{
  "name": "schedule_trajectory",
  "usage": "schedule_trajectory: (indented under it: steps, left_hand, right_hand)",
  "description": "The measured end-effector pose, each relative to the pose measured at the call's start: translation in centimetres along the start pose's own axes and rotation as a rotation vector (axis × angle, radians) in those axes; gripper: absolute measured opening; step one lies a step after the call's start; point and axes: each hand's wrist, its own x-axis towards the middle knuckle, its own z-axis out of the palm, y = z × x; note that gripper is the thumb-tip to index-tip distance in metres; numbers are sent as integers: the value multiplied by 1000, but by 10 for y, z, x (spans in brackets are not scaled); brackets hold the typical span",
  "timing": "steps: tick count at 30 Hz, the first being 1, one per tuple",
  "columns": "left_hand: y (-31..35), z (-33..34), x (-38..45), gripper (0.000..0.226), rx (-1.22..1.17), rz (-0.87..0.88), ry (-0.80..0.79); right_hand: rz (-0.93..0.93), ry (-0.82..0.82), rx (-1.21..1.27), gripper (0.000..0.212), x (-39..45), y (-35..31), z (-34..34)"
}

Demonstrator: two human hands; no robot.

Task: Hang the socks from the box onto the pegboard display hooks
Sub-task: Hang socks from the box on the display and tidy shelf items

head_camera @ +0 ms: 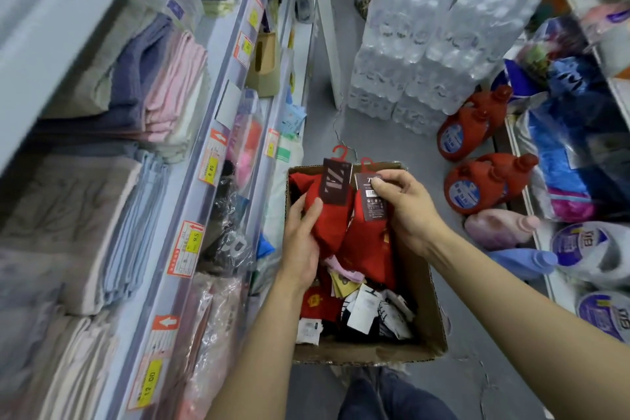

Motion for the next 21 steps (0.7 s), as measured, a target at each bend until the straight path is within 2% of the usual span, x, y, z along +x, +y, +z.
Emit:
schedule_trajectory:
  steps: [3, 6, 10, 13, 15, 17, 21]
  left_hand:
    - [10, 11, -16, 46, -24, -9, -69]
    - [18, 25, -26, 35, -102, -24, -54]
    - [22, 45, -34, 22, -60, -30, 11]
    - [27, 53, -34, 17, -44, -6, 44]
    - [35, 56, -33, 13, -12, 13, 47]
    - [44, 54, -34, 13, 34, 8, 44]
    - [61, 40, -34, 29, 154, 22, 68]
  right_hand:
    - [-34, -23, -11, 15, -2, -2, 13]
    - [-76, -14, -8, 16, -4, -3, 25]
    - [-218, 12, -237, 4, -11, -3, 38]
    - [-192, -65, -236, 23, -22, -7, 41]
    - [-157, -172, -173, 25, -28, -9, 38]
    - [-197, -199, -208, 20, -28, -9, 34]
    - [-195, -157, -217, 24, -24, -12, 35]
